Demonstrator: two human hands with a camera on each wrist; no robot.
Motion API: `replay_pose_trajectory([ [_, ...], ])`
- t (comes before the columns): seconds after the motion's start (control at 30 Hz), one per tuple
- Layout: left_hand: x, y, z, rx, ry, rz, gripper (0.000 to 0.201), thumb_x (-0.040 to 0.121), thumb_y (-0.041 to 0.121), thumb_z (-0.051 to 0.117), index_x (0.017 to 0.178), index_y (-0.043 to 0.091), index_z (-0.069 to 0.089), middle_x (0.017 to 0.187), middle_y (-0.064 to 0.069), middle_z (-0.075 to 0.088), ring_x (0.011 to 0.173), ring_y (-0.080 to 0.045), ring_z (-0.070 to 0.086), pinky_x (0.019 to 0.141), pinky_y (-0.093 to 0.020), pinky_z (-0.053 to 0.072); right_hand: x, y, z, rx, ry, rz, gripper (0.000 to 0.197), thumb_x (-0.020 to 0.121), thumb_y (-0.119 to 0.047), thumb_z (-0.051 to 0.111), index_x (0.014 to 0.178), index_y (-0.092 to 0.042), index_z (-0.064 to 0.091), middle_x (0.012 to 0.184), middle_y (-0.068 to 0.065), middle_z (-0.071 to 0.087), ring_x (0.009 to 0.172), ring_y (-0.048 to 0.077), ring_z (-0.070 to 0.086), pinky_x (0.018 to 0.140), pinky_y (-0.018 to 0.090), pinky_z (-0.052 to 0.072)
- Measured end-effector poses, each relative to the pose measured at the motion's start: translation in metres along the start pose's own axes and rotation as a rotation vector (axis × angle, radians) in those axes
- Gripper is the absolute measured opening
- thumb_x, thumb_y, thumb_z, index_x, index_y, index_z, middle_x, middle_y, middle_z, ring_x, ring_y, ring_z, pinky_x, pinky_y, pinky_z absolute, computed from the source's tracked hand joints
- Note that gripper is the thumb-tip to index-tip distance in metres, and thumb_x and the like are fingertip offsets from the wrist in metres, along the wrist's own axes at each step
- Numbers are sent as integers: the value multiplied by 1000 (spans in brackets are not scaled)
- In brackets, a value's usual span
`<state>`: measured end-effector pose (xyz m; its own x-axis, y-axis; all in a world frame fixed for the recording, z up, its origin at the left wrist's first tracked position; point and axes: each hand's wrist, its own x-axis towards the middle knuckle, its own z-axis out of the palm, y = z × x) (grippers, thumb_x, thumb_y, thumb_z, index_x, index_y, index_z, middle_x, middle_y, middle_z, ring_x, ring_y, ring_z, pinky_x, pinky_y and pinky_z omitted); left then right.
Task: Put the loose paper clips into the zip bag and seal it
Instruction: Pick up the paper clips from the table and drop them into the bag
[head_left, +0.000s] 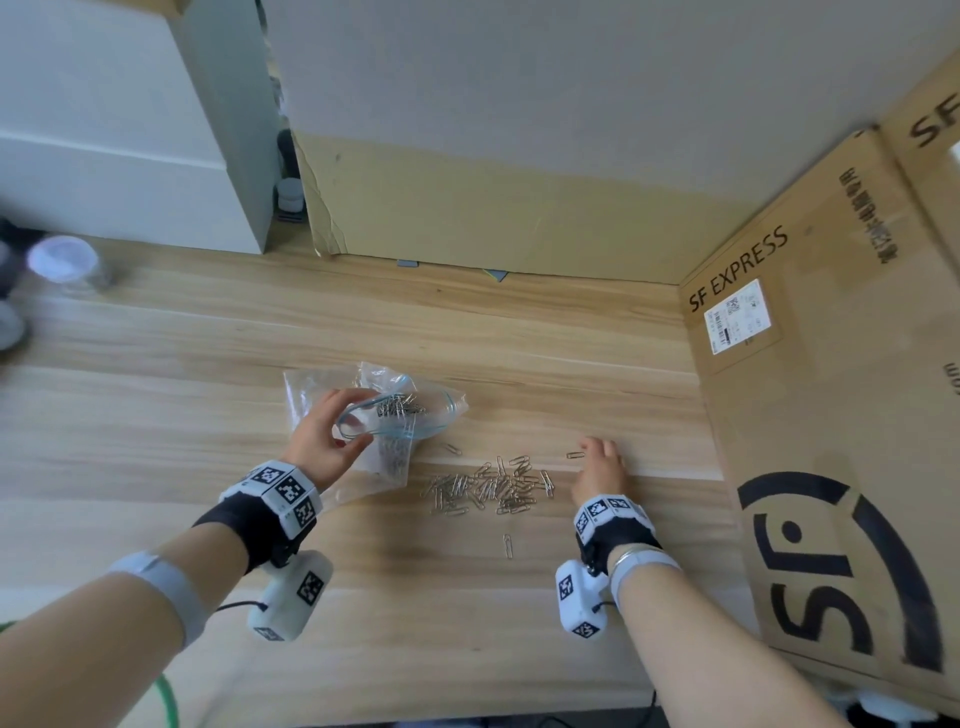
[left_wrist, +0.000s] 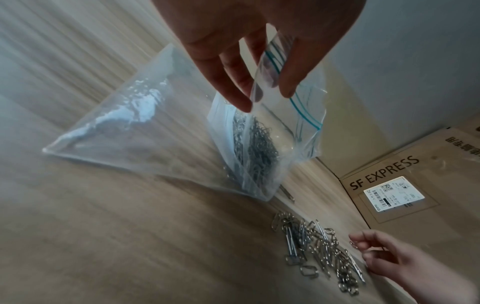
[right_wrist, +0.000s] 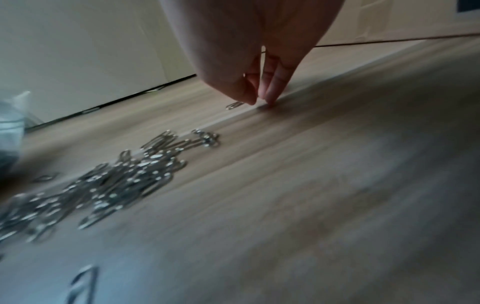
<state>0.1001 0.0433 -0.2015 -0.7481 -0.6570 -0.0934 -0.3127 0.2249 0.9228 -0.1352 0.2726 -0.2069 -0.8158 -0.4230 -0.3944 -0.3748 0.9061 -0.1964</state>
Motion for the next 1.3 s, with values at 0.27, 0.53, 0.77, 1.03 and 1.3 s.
replay_pose_trajectory([
  [0.27,5,8,8,-13,4,-27,68,74,-1,67,105,52,37,118,2,50,86,-7,51,63,-9,50,-29,-43,19,48,-67,-182,40,86,2,43,125,-6,47,131,10,43,113,24,51,96,26,39],
  [0.53,6,5,12,10,22,-9,62,74,2,67,102,50,39,109,16,50,92,-13,49,61,-6,48,-29,-36,8,-97,-214,-218,95,60,-52,76,138,-34,24,138,-3,28,124,24,36,98,40,44],
  [0.77,6,5,14,-3,36,34,73,74,2,68,100,65,40,108,26,43,93,-14,48,60,-3,46,-35,-44,22,35,-227,-343,70,70,-26,76,132,-24,43,134,2,38,120,18,44,104,26,32],
  [1.03,6,10,17,2,47,22,63,74,1,67,103,49,38,108,28,39,97,-16,47,60,-2,45,-28,-57,23,48,-183,-456,22,84,-13,61,106,-13,60,113,5,56,99,21,57,89,32,47],
  [1.3,8,7,17,8,44,6,57,74,1,67,108,40,43,114,3,47,98,-18,49,61,-3,46,-18,-64,13,-41,-229,-512,19,82,-12,59,100,-14,64,102,7,64,90,23,61,84,37,53],
])
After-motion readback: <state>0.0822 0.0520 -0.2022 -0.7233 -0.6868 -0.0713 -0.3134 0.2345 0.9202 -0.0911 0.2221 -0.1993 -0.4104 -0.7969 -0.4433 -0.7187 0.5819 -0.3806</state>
